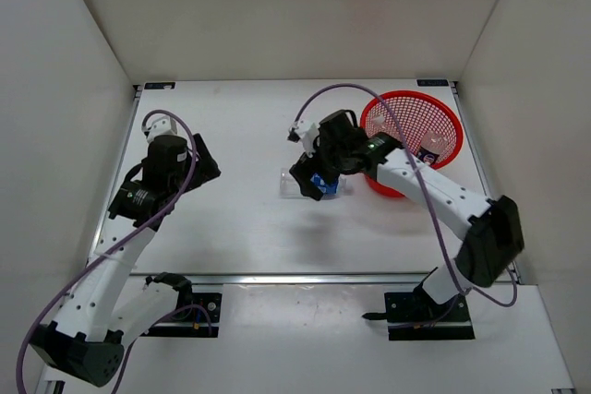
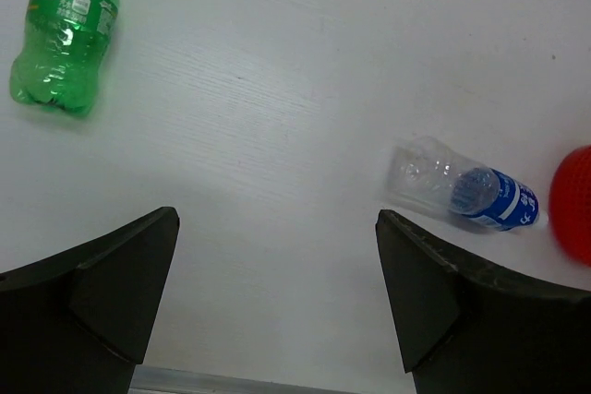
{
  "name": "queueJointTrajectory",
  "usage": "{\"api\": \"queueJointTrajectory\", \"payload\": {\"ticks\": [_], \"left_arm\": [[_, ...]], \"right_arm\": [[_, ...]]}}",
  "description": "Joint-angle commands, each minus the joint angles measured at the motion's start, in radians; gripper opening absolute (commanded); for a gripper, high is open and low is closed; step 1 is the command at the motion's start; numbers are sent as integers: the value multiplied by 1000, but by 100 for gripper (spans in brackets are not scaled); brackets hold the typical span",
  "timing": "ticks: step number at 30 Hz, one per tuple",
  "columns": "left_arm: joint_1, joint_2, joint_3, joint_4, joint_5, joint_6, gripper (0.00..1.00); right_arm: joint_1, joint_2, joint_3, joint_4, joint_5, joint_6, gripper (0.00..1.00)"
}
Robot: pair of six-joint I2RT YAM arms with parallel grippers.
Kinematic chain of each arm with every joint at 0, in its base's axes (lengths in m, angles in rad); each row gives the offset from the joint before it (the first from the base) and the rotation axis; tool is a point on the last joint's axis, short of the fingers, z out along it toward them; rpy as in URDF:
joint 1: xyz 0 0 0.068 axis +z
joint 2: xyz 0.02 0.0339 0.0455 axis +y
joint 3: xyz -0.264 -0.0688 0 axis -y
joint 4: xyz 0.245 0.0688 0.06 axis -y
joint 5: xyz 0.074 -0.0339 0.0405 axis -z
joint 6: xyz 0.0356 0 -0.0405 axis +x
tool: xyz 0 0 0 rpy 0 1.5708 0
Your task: Put the plastic bottles in the bin
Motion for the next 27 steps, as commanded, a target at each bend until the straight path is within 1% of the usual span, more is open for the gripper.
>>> {"api": "queueJointTrajectory", "payload": {"ticks": [1,3,4,5,8,10,15,18,20,21,22,23,24,25,26,27], "left_arm": [[27,-52,17,-60,-40,-2,99],[21,-47,25,-92,-66,2,98],[23,-46,34,-110,-74,7,99],[26,-38,34,-122,-77,7,99],[39,-41,17,-136,-54,10,99],[36,-46,2,-118,-25,10,98],[47,-40,-18,-115,-3,9,99],[50,-43,-23,-115,1,12,99],[53,-49,-23,-109,1,6,99],[56,-44,-21,-110,3,7,98],[59,-41,-21,-109,10,4,99],[58,-40,-21,-113,7,2,99],[61,-44,-17,-115,4,1,98],[58,-46,-15,-119,-3,8,99],[55,-46,-17,-129,0,1,98],[59,-49,-10,-132,-9,2,99]], "right_arm": [[-3,117,34,65,-73,-72,99],[-23,168,48,83,-64,-66,99],[-42,206,49,89,-83,-72,99],[-59,214,48,118,-82,-72,99],[-90,268,-22,215,-64,-82,100],[-99,282,-61,275,-77,-95,99],[-110,297,-145,401,-109,-115,99],[-109,314,-187,428,-125,-99,99],[-93,338,-188,459,-87,-105,99],[-79,357,-190,451,-41,-115,99],[-72,366,-182,464,-25,-115,97],[-60,375,-179,468,22,-102,93],[-59,391,-175,471,41,-105,84],[-53,383,-178,473,42,-93,72],[-62,375,-168,468,44,-83,66],[-58,353,-152,458,29,-76,64]]}}
